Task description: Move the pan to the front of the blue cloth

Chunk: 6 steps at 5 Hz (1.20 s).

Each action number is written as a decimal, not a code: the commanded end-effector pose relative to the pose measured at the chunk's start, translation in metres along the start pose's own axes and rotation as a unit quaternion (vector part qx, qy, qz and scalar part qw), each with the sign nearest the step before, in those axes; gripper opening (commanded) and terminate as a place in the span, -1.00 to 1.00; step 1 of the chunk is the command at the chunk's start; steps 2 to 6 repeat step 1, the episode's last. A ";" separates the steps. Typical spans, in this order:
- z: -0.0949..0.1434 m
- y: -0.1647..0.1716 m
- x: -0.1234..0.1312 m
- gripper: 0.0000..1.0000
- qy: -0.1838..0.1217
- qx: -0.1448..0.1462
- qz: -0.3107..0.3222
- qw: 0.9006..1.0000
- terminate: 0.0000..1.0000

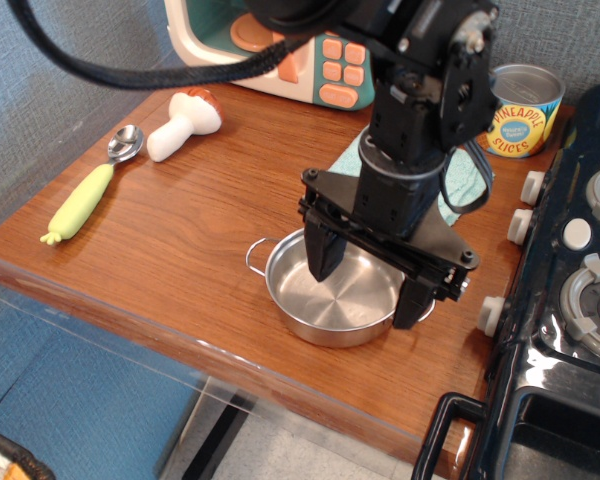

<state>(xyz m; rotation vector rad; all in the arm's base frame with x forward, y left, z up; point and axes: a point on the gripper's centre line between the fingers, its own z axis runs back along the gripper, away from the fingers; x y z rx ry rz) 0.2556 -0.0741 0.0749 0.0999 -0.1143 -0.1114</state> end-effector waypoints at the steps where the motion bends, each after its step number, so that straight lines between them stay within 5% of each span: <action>1: 0.012 -0.004 -0.005 1.00 -0.020 -0.004 0.001 1.000 1.00; 6: 0.012 -0.004 -0.005 1.00 -0.020 -0.004 0.001 1.000 1.00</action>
